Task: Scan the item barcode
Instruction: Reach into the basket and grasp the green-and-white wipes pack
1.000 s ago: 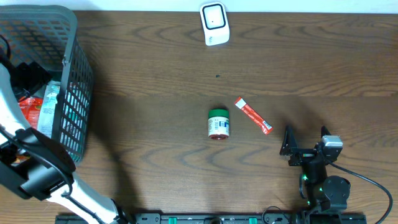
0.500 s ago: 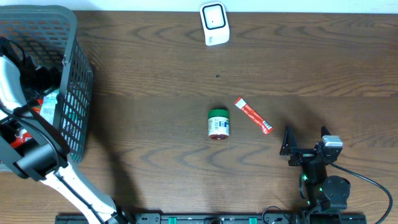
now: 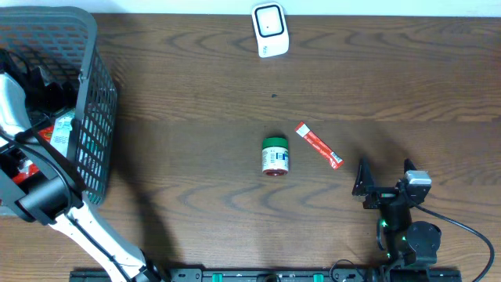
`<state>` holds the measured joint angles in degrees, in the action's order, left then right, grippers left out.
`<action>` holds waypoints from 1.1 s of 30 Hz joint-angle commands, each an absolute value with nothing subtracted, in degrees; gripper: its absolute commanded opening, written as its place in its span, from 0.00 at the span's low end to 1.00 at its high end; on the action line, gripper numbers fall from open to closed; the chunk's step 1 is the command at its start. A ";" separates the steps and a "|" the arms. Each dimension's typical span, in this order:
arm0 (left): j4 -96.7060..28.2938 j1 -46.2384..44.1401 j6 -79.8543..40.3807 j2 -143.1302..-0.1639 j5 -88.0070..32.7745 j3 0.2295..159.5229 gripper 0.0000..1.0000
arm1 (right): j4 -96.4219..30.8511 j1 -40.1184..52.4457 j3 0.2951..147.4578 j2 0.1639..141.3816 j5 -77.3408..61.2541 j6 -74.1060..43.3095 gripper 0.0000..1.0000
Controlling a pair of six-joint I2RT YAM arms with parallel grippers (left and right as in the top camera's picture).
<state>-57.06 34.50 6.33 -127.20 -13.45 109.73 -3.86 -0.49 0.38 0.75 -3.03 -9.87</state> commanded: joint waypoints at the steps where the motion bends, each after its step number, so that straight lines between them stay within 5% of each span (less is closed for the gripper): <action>1: -57.91 34.76 7.49 -127.68 -13.87 109.60 0.98 | -4.10 -0.01 0.32 0.78 -2.87 -10.24 0.99; 33: -54.19 34.76 8.58 -128.92 -12.40 102.21 0.98 | -4.10 -0.01 0.32 0.78 -2.87 -10.24 0.99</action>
